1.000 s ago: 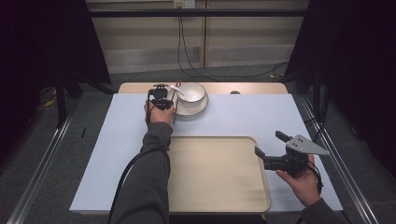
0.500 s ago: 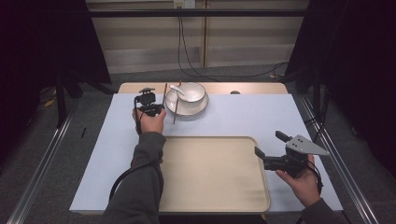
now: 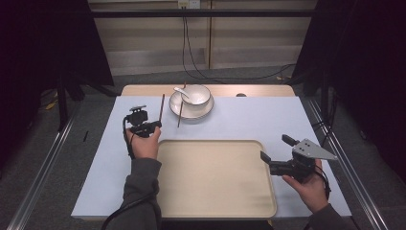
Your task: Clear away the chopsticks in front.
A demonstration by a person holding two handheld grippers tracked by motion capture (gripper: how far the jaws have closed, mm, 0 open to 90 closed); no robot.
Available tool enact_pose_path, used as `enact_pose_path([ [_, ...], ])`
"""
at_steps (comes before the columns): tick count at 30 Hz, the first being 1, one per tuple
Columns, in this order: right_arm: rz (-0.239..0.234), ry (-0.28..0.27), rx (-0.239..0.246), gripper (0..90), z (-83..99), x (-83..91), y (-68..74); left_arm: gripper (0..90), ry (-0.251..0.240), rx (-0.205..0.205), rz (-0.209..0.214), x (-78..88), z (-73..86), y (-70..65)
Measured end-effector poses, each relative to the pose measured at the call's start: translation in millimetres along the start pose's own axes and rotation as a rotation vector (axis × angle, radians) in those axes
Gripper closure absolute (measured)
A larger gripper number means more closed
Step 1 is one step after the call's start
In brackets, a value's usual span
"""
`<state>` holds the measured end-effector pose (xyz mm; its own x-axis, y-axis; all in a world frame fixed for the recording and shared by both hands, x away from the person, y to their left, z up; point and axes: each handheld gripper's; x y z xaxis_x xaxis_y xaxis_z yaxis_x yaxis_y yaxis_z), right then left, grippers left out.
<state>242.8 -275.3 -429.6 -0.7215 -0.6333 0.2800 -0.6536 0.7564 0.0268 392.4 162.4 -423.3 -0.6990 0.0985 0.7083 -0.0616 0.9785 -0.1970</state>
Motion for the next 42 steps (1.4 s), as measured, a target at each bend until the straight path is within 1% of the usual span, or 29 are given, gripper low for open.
enact_pose_path([
  [1,0.001,-0.005,-0.001,2.8,0.0,-0.3,0.5,85.7,0.006,-0.001,-0.001,2.2,3.7,0.8],
  [2,-0.001,-0.006,0.0,2.7,0.0,-0.2,0.8,85.8,0.007,0.009,0.007,4.4,7.4,1.5],
  [3,0.003,-0.004,0.007,2.4,0.0,0.3,0.8,85.7,0.008,0.005,0.004,6.6,10.5,2.2],
  [4,-0.008,0.001,0.009,2.4,-0.2,0.7,0.6,85.8,0.009,0.008,0.003,9.2,13.5,2.9],
  [8,0.001,-0.006,0.01,1.7,-0.1,0.2,0.9,85.8,0.003,0.017,0.002,21.3,26.6,6.7],
  [10,-0.003,-0.002,0.011,1.5,-0.3,0.5,0.8,85.8,-0.001,0.03,0.015,26.5,34.3,10.0],
  [11,-0.01,-0.003,0.01,1.5,-0.3,0.3,0.8,85.8,0.002,0.036,0.012,29.1,38.3,10.8],
  [12,-0.003,-0.007,0.007,1.5,-0.3,-0.1,1.1,85.8,-0.001,0.048,0.014,31.3,42.5,11.9],
  [13,-0.002,-0.007,0.006,1.5,-0.3,-0.2,1.3,85.8,0.0,0.068,0.031,33.4,46.6,12.8],
  [16,-0.003,-0.01,0.01,1.3,-0.4,-0.2,2.0,85.7,-0.011,0.054,0.01,40.6,57.0,14.4],
  [17,-0.011,-0.01,0.013,1.1,-0.5,0.0,2.2,85.7,-0.008,0.066,0.029,42.3,60.2,15.3],
  [18,-0.014,-0.012,0.014,1.0,-0.5,0.1,2.4,85.7,-0.005,0.072,0.037,44.0,63.1,16.5],
  [20,-0.018,-0.014,0.017,0.1,-0.5,-0.1,2.6,85.8,-0.004,0.081,0.036,47.3,68.8,15.7],
  [21,-0.021,-0.012,0.018,0.1,-0.4,-0.1,3.0,85.7,-0.004,0.089,0.051,48.6,71.6,16.1],
  [23,-0.027,-0.008,0.022,0.0,-0.3,-0.2,3.4,85.8,-0.009,0.077,0.036,52.4,76.8,16.1],
  [24,-0.028,-0.01,0.022,0.0,-0.4,-0.3,3.5,85.7,-0.005,0.087,0.054,53.9,79.5,16.2],
  [25,-0.033,-0.01,0.019,0.0,-0.5,0.0,3.8,85.7,-0.005,0.087,0.054,53.9,79.5,16.2],
  [26,-0.033,-0.011,0.024,0.0,-0.5,0.1,3.6,85.7,-0.009,0.086,0.051,57.9,85.0,16.7],
  [28,-0.044,-0.014,0.023,0.0,-0.6,0.3,3.3,85.7,-0.007,0.101,0.059,60.9,91.1,17.2],
  [30,-0.045,-0.015,0.023,0.0,-0.6,0.3,3.5,85.7,0.001,0.093,0.061,62.8,97.5,19.1],
  [31,-0.039,-0.016,0.022,0.0,-0.7,0.3,3.9,85.7,0.008,0.118,0.074,63.6,100.9,18.7],
  [33,-0.05,-0.017,0.03,0.0,-0.6,0.1,4.0,85.7,0.009,0.113,0.07,66.4,107.1,18.9],
  [34,-0.047,-0.016,0.031,0.0,-0.6,0.0,4.3,85.7,0.009,0.113,0.07,66.4,107.1,18.9],
  [35,-0.047,-0.016,0.03,0.0,-0.5,0.1,4.5,85.7,0.012,0.111,0.056,69.2,111.9,18.2],
  [37,-0.048,-0.017,0.034,0.0,-0.6,0.1,4.4,85.7,0.009,0.096,0.06,71.7,116.2,18.3],
  [39,-0.048,-0.016,0.032,0.0,-0.5,0.0,4.4,85.7,0.015,0.099,0.063,75.3,120.9,17.6],
  [40,-0.046,-0.014,0.029,0.0,-0.5,-0.1,4.8,85.7,0.017,0.084,0.063,76.9,123.2,18.4],
  [41,-0.046,-0.013,0.029,0.0,-0.4,0.0,5.0,85.7,0.017,0.084,0.063,76.9,123.2,18.4],
  [42,-0.047,-0.013,0.028,0.0,-0.5,-0.1,5.0,85.7,0.024,0.088,0.065,79.5,127.8,18.9],
])
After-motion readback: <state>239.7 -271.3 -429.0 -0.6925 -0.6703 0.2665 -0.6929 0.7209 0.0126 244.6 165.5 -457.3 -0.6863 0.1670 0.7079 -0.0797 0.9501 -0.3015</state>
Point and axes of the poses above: each handheld gripper's, and its own axes: x roughly backward along the jaws, z roughly out of its underside, y roughly to its left, and after that the axes turned 12 degrees about -z, right-handed
